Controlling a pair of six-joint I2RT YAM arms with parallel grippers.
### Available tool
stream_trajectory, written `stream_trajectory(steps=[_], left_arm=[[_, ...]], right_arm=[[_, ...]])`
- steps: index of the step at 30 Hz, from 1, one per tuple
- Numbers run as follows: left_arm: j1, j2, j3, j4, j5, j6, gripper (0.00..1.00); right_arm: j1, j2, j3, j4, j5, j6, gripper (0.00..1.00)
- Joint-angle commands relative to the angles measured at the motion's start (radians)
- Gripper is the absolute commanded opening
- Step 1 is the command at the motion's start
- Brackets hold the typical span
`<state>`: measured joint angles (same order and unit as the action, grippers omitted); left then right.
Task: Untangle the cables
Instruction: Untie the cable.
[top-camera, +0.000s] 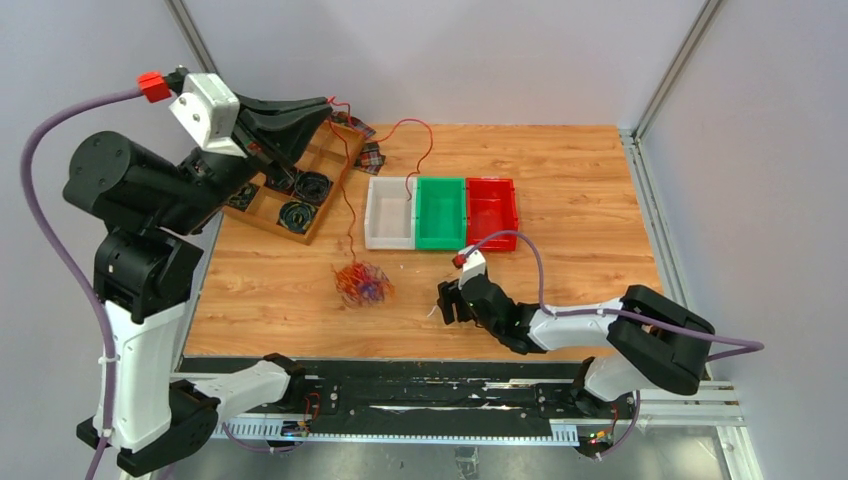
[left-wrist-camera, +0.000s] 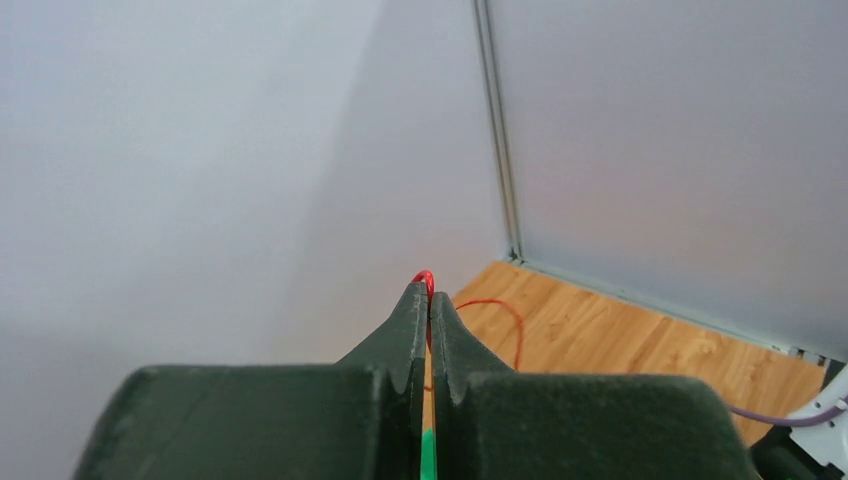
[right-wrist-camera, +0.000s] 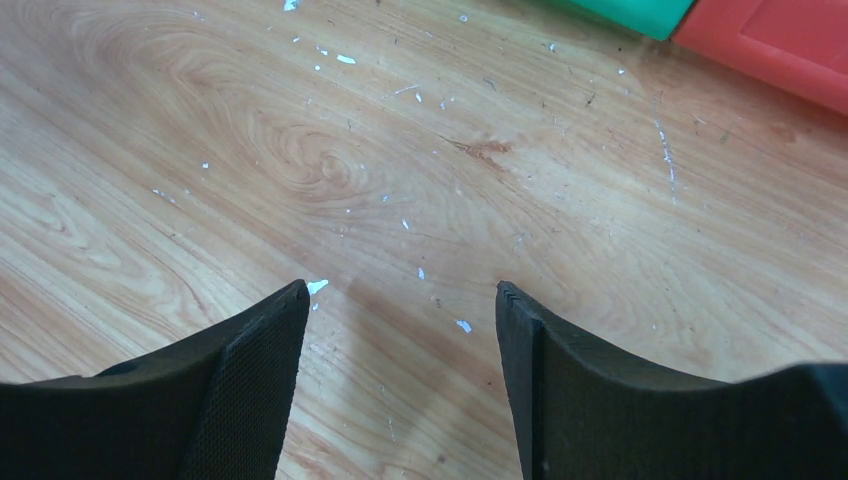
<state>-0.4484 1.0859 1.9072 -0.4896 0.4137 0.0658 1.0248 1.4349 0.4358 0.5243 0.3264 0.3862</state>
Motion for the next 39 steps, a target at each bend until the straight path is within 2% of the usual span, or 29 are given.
stream_trajectory(steps=[1, 7, 12, 20, 29, 39], left_arm=[[-0.006, 0.011, 0.029, 0.044, -0.008, 0.012, 0.0], [-0.006, -0.037, -0.068, 0.04, 0.007, 0.002, 0.0], [-0.006, -0.065, -0.123, 0.049, 0.017, -0.023, 0.0], [-0.006, -0.073, -0.17, 0.064, 0.11, -0.085, 0.0], [-0.006, -0.067, -0.156, 0.058, 0.204, -0.136, 0.0], [-0.006, -0.054, -0.102, 0.089, 0.259, -0.209, 0.0]], right_arm=[[-0.014, -0.065, -0.004, -0.018, 0.039, -0.002, 0.68], [-0.005, -0.274, 0.123, -0.145, -0.058, -0.096, 0.7], [0.025, -0.321, 0.277, -0.175, -0.186, -0.198, 0.72], [0.051, -0.199, 0.429, -0.153, -0.372, -0.215, 0.72], [0.055, -0.079, 0.438, -0.085, -0.305, -0.193, 0.71], [0.055, 0.079, 0.384, -0.033, -0.313, -0.123, 0.47]])
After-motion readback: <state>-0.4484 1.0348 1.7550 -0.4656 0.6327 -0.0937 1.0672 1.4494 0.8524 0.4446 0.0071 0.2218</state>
